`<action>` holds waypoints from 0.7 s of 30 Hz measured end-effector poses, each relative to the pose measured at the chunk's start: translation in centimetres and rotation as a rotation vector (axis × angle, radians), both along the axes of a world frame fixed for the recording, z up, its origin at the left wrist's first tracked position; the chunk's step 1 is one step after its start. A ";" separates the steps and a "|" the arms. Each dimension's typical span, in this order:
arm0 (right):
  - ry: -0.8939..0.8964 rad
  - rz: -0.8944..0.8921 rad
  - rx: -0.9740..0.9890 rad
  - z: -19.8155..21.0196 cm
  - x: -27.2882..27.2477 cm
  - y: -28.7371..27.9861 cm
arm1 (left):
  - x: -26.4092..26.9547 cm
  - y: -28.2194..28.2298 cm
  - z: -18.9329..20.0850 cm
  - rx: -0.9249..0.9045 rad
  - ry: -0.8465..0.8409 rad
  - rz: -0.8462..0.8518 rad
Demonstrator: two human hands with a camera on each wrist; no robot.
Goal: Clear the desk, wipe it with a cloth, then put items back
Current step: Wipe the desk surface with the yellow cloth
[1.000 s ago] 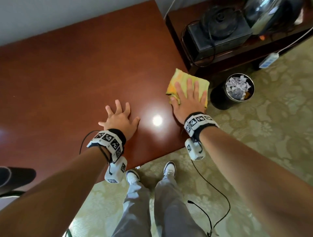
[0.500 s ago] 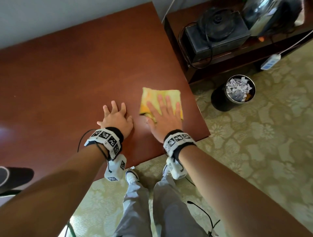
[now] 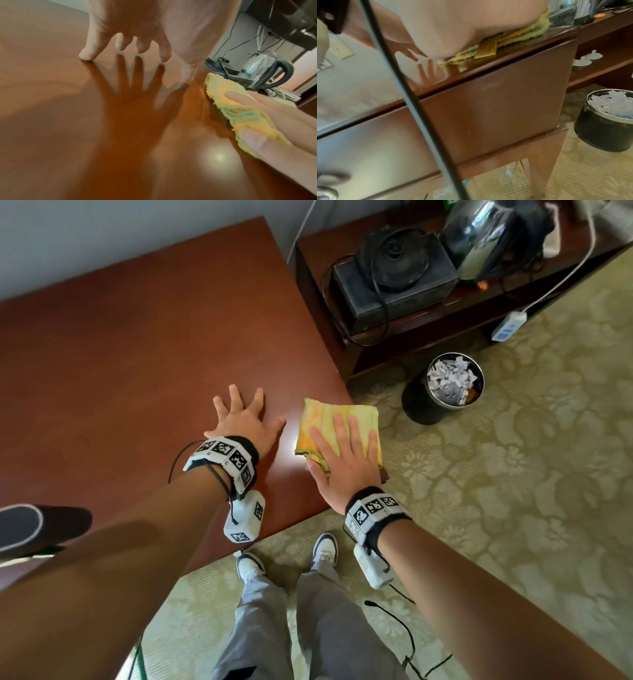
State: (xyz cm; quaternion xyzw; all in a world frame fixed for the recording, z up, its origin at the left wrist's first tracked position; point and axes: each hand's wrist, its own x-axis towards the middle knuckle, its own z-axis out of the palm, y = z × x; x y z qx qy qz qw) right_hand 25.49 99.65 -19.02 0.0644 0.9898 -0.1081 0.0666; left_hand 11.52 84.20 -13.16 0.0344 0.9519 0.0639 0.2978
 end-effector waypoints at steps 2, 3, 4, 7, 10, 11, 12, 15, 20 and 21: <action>-0.027 0.010 0.003 0.1 -1.1 0.3 | -0.3 0.2 -0.2 -0.030 -0.016 -0.003; -0.046 0.009 0.005 0.2 -2.0 0.4 | -0.4 0.4 -0.3 -0.043 -0.020 -0.006; -0.067 0.005 0.004 0.3 -3.1 0.5 | -0.4 0.5 -0.3 -0.059 -0.018 -0.014; -0.120 -0.011 -0.015 0.6 -7.0 0.5 | -0.9 0.5 -0.1 -0.125 0.037 -0.099; -0.135 -0.020 -0.030 1.0 -10.6 0.3 | -2.7 -0.1 0.3 -0.103 0.094 -0.147; -0.142 -0.015 -0.022 1.0 -11.7 0.2 | -3.5 -0.4 0.4 -0.086 0.093 -0.140; -0.150 -0.011 -0.016 1.2 -12.8 0.1 | -4.4 -0.6 0.5 -0.071 0.083 -0.121; -0.155 -0.001 0.000 1.4 -16.4 -0.3 | -7.8 -1.9 0.3 -0.048 0.039 -0.049; -0.189 -0.016 0.033 1.6 -22.8 -1.1 | -13.9 -4.8 -0.1 -0.066 0.016 0.015; -0.194 -0.016 0.040 1.6 -23.7 -1.1 | -14.8 -5.3 -0.1 -0.069 0.012 0.021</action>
